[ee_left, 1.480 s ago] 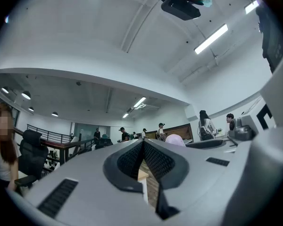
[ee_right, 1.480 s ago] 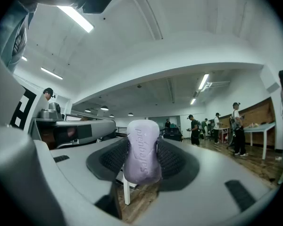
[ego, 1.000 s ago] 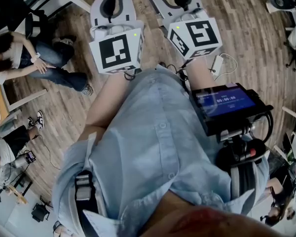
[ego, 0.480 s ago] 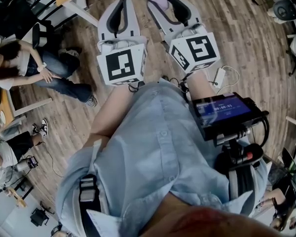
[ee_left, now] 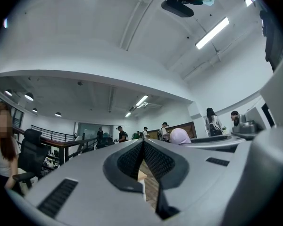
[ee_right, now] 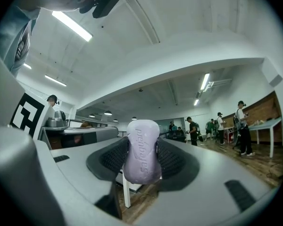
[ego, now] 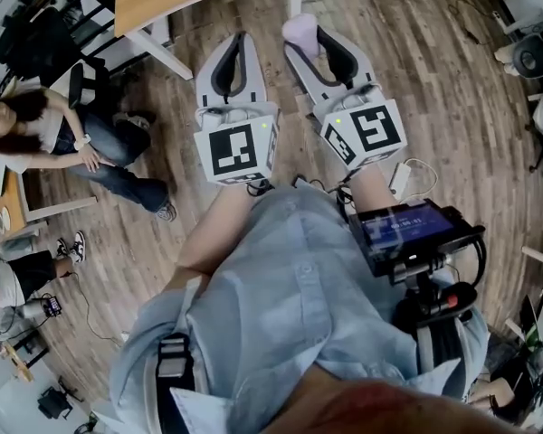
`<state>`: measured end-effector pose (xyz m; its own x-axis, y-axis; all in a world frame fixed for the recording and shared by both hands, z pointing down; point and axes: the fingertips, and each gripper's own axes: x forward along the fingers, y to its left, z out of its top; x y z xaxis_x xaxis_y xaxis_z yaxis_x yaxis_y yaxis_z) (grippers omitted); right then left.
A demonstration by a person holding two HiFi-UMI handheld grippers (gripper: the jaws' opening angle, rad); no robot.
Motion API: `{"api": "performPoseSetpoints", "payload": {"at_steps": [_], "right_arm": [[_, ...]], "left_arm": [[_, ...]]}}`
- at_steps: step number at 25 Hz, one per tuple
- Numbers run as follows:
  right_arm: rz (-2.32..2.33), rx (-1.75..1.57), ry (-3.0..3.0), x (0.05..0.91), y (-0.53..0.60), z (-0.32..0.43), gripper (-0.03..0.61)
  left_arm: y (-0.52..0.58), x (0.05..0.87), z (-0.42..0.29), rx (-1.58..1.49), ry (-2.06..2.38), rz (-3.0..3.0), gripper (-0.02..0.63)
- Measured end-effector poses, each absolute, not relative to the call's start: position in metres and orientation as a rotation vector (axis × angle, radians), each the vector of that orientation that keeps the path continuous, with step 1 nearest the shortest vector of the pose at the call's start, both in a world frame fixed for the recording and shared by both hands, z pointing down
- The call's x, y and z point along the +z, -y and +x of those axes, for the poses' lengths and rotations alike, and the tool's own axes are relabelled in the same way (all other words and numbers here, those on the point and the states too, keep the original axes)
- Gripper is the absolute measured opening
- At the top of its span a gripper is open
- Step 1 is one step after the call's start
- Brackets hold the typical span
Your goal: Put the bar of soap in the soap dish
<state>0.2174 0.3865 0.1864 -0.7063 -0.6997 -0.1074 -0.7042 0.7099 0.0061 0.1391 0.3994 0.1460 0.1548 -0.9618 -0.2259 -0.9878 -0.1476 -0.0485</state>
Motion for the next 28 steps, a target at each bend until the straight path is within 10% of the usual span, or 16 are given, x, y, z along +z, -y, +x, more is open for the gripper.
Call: {"api": "performPoseSetpoints", "payload": {"at_steps": [28], "right_arm": [[-1.137, 0.060, -2.814, 0.193, -0.191, 0.122, 0.199]], "left_arm": [[-0.201, 0.160, 0.039, 0.229, -1.931, -2.234, 0.008]]}}
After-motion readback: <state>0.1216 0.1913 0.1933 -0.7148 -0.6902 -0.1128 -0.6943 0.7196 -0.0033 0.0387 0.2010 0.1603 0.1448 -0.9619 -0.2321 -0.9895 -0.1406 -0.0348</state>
